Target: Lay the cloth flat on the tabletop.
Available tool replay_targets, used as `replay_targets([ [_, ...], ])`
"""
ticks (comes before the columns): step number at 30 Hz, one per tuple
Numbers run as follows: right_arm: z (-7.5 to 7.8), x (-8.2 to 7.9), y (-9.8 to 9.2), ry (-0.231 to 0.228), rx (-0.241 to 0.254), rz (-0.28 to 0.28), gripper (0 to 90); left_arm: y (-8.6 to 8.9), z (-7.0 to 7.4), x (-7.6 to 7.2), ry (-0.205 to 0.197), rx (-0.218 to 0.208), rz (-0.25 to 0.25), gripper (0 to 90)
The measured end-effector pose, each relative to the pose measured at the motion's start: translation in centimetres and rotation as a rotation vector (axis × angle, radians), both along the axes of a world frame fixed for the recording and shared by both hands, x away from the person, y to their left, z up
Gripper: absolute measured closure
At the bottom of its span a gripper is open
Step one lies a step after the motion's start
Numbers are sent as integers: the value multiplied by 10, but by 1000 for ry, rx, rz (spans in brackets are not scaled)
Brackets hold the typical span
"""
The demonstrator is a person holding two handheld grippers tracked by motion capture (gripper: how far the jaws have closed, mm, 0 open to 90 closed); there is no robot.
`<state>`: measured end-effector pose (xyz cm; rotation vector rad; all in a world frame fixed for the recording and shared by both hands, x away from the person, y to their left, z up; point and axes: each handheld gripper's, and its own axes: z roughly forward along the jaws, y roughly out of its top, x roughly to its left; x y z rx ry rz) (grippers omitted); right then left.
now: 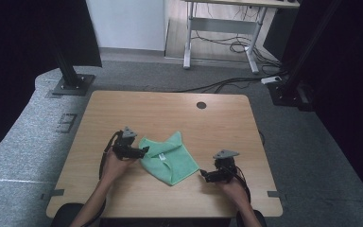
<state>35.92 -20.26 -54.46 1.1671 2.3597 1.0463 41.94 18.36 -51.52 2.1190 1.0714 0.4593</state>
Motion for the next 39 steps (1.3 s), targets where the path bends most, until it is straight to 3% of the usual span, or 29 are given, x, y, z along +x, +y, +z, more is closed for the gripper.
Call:
replay_targets([
  [5,9,10,17,-22,-10,16,126,-5,-8,16,7,31,9,177],
  [10,5,25,38,11,-53,19,113,-13,-25,24,37,124,-2,175],
  [12,-1,27,44,13,-105,22,99,-9,-26,24,48,92,16,164],
  [16,-2,22,42,-30,-121,10,74,2,-25,23,42,119,75,158],
  [19,-4,19,36,-15,-98,-16,58,10,-25,21,49,104,114,158],
  [25,-6,18,26,17,-64,-43,53,19,-23,11,66,129,146,160],
  [29,-6,17,21,14,-74,-53,54,19,-20,6,82,150,149,156],
  [32,-5,17,18,10,-77,-60,53,17,-18,1,55,190,135,150],
  [34,-5,18,15,7,-81,-63,54,16,-17,0,45,186,114,146],
  [38,-4,20,10,-11,-103,-81,55,12,-18,-2,56,177,94,146],
  [39,-4,21,7,-17,-111,-90,56,9,-18,-4,69,172,69,146],
])
